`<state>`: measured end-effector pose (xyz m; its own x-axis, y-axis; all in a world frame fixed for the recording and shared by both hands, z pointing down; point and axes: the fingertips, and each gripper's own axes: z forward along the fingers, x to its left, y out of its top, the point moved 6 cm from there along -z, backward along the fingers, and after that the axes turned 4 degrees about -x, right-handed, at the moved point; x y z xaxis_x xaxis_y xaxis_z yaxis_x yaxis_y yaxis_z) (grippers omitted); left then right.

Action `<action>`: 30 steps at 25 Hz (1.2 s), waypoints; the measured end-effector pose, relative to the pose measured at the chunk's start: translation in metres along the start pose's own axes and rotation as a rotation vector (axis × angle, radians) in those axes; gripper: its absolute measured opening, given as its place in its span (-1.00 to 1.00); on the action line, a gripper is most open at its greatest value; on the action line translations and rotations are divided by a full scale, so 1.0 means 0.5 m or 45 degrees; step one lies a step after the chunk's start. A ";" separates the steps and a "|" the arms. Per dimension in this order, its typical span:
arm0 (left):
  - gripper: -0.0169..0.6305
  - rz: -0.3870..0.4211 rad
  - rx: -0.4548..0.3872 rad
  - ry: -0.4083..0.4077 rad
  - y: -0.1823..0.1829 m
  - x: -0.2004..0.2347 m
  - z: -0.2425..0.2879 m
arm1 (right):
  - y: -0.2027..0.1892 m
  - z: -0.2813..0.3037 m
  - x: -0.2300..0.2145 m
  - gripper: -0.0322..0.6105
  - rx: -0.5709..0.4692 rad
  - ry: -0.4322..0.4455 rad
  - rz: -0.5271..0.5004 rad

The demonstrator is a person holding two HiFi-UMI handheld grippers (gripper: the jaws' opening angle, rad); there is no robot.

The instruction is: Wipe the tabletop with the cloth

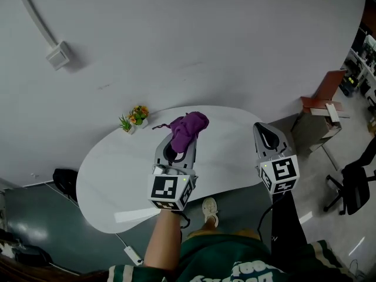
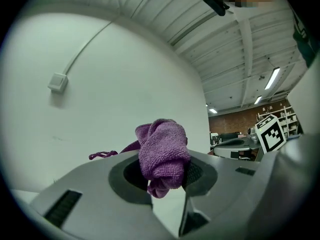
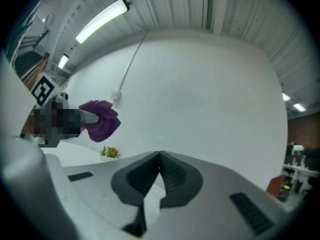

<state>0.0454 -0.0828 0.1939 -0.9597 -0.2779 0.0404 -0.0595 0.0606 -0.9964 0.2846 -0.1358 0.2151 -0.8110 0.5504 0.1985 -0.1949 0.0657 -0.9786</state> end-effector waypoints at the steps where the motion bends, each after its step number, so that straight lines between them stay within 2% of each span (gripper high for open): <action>1: -0.57 -0.017 0.010 -0.008 -0.007 0.019 0.023 | -0.004 0.028 -0.004 -0.89 0.007 -0.009 0.006; 6: -0.57 -0.050 0.065 -0.017 -0.050 0.103 0.133 | -0.033 0.159 -0.021 -0.89 0.069 -0.076 0.022; 11: -0.57 -0.114 0.166 -0.058 -0.127 0.139 0.218 | -0.089 0.236 -0.025 -0.92 0.148 -0.091 0.062; 20: -0.56 -0.260 0.406 -0.077 -0.279 0.142 0.341 | -0.207 0.356 -0.040 -0.91 0.278 -0.056 0.106; 27: -0.56 -0.310 0.628 -0.022 -0.415 0.126 0.453 | -0.327 0.430 -0.085 -0.89 0.371 -0.010 0.184; 30: -0.55 -0.289 0.725 -0.005 -0.476 0.113 0.496 | -0.373 0.455 -0.103 -0.89 0.407 0.025 0.192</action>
<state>0.0733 -0.3508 0.4147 -0.9392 -0.2271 0.2574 -0.1056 -0.5223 -0.8462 0.2374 -0.3658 0.3996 -0.8335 0.5503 0.0490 -0.2393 -0.2796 -0.9298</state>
